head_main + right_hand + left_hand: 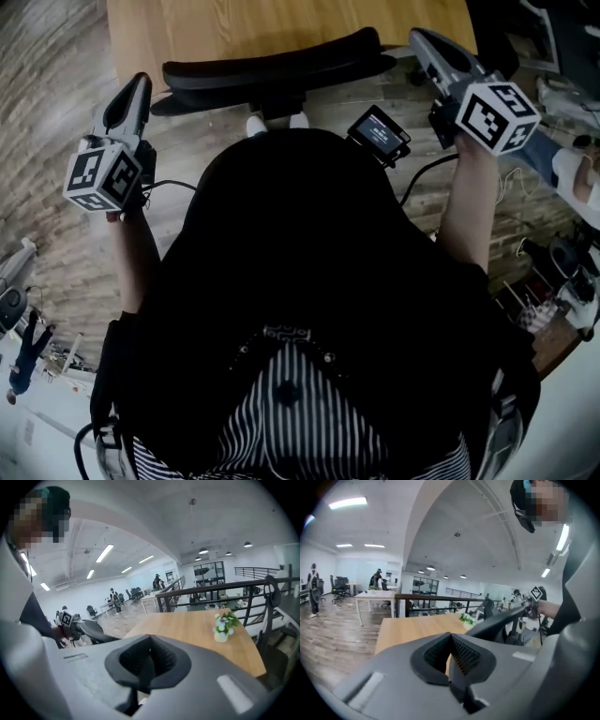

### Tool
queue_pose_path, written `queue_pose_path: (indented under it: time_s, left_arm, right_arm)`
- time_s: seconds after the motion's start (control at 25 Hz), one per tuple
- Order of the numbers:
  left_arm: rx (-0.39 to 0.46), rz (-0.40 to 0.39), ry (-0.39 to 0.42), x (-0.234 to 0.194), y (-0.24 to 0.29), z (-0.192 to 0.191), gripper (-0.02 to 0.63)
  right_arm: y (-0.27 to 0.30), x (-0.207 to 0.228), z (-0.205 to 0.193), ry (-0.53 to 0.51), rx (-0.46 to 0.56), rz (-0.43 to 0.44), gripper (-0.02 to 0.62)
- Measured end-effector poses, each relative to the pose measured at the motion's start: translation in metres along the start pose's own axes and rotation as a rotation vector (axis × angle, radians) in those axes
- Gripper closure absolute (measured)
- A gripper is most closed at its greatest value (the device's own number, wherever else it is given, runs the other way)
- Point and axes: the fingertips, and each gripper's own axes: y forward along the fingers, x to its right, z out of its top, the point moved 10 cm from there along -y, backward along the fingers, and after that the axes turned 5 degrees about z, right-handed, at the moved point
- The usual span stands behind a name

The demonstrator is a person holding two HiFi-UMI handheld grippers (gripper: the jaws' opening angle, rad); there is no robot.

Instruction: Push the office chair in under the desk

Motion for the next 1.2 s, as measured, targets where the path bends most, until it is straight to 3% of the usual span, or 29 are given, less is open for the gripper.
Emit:
queue_pose_path:
  time_s: [0.08, 0.16, 0.28, 0.4, 0.56, 1.2]
  left_arm:
    - [0.093, 0.041, -0.042, 0.016, -0.009, 0.027, 0.6]
    - [0.159, 0.012, -0.058, 0.044, -0.006, 0.056, 0.601]
    - [0.198, -0.031, 0.026, 0.088, 0.02, 0.09, 0.601]
    - [0.22, -0.049, 0.113, 0.112, 0.036, 0.105, 0.601]
    - [0.236, -0.118, 0.111, 0.124, 0.037, 0.108, 0.601]
    - [0.236, -0.132, 0.106, 0.108, 0.013, 0.101, 0.601]
  right_arm:
    - [-0.008, -0.011, 0.016, -0.044, 0.047, -0.005, 0.595]
    - [-0.004, -0.035, 0.03, -0.15, 0.062, 0.008, 0.595]
    - [0.017, -0.081, 0.051, -0.246, 0.12, 0.079, 0.597]
    - [0.039, -0.115, 0.052, -0.247, 0.155, 0.123, 0.597]
    - [0.047, -0.13, 0.049, -0.258, 0.143, 0.15, 0.597]
    - [0.041, -0.124, 0.045, -0.272, 0.137, 0.132, 0.597]
